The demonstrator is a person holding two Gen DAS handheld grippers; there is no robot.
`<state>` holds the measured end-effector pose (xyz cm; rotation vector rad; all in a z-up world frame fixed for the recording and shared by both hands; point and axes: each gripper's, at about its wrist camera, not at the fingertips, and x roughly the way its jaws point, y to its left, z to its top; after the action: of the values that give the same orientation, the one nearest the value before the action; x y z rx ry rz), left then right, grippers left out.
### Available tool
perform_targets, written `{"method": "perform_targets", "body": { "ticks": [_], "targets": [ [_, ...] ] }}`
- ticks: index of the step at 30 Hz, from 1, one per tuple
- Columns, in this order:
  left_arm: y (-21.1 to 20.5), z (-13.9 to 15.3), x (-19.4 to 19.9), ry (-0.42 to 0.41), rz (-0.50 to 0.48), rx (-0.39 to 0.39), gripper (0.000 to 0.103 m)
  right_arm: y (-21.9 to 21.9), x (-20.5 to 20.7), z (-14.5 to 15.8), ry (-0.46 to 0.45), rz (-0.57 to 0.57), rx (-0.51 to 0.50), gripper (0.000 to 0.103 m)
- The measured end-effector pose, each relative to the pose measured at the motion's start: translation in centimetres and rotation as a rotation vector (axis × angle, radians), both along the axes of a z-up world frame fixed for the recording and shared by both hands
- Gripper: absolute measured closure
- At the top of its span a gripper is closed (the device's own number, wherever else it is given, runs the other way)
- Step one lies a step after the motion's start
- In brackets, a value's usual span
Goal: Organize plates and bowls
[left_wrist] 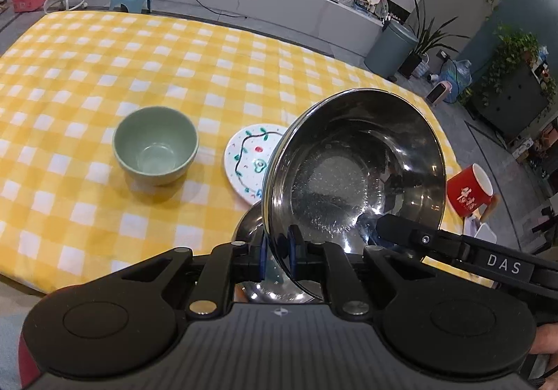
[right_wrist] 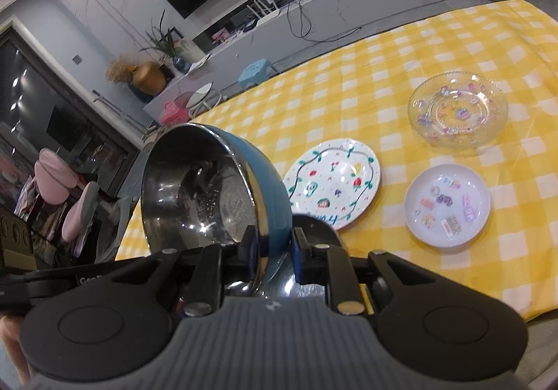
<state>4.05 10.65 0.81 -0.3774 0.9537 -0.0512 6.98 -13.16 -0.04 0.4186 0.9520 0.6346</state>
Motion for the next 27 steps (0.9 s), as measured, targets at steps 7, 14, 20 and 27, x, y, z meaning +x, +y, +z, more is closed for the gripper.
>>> {"method": "perform_targets", "body": {
  "ticks": [7,14,20,27],
  "targets": [
    [0.4,-1.3,0.0,0.049,-0.027,0.003,0.089,0.7,-0.8,-1.0,0.017,0.046,-0.043,0.08],
    [0.3,-2.7,0.2,0.112,-0.042,-0.009,0.087,1.0,-1.0,-1.9,0.026,0.086,-0.081,0.076],
    [-0.8,-3.0,0.3,0.148,-0.082,0.027,0.073,1.1,-1.1,-2.6,0.039,0.112,-0.112,0.072],
    [-1.5,-3.2,0.4,0.158,-0.078,0.078,0.065,1.6,-1.3,-3.5,0.041,0.123,-0.147,0.067]
  ]
}}
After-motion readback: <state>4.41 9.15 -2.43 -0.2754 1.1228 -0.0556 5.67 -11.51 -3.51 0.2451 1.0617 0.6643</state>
